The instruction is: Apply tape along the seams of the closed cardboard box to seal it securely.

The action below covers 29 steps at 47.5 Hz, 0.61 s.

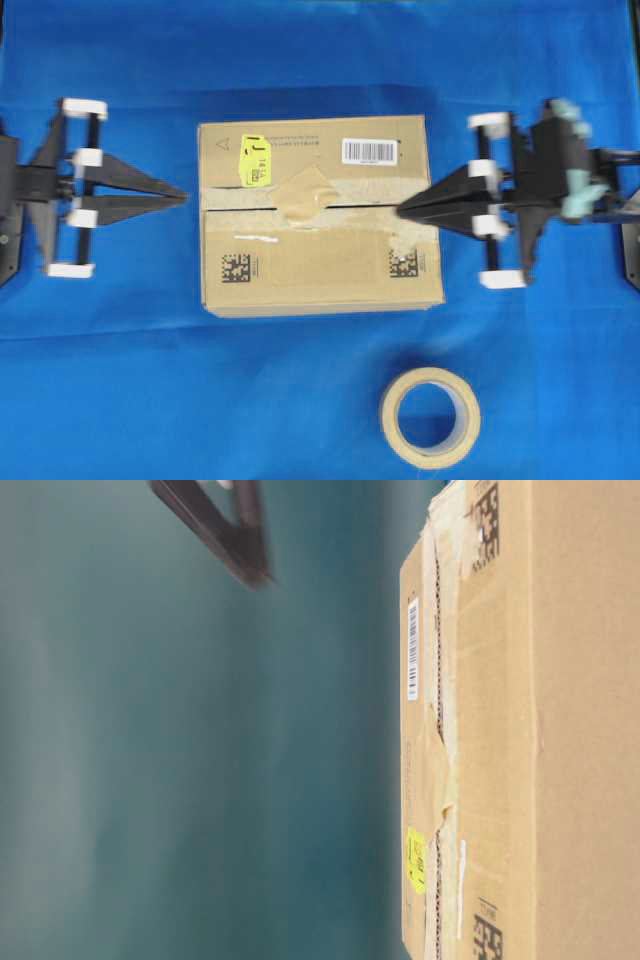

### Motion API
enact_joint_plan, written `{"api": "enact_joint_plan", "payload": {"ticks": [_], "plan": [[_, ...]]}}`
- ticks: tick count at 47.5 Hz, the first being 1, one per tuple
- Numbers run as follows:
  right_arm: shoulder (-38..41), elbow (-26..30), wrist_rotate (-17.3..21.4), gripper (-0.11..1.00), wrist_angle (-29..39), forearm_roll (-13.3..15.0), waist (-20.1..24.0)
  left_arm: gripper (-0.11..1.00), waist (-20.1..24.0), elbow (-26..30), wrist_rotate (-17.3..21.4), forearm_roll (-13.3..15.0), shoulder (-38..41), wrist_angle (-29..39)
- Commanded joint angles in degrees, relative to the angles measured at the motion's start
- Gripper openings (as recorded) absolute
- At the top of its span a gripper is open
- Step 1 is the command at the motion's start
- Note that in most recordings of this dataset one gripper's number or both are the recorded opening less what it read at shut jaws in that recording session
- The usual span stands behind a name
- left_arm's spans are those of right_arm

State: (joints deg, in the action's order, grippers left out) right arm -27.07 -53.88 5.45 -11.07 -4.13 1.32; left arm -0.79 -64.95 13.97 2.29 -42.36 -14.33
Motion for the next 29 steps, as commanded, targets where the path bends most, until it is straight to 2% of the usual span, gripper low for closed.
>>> {"api": "enact_joint_plan", "payload": {"ticks": [1,9,16,29], "plan": [[-5.54,-1.23,-0.18,0.00,1.23,0.09,0.18,0.00,-0.09,-0.18,-1.93,0.09,-4.75,3.08],[-15.64,-4.57,-0.18,0.00,7.47,0.62,0.18,0.00,-0.09,-1.41,-4.83,0.09,-13.89,12.74],[-23.12,-8.09,-0.18,0.00,13.01,1.41,0.18,0.00,-0.09,-3.25,-5.01,0.00,-20.39,18.63],[-30.76,-16.61,-0.09,0.00,14.59,1.41,0.18,0.00,-0.09,-7.56,-5.19,0.09,-26.98,24.08]]}}
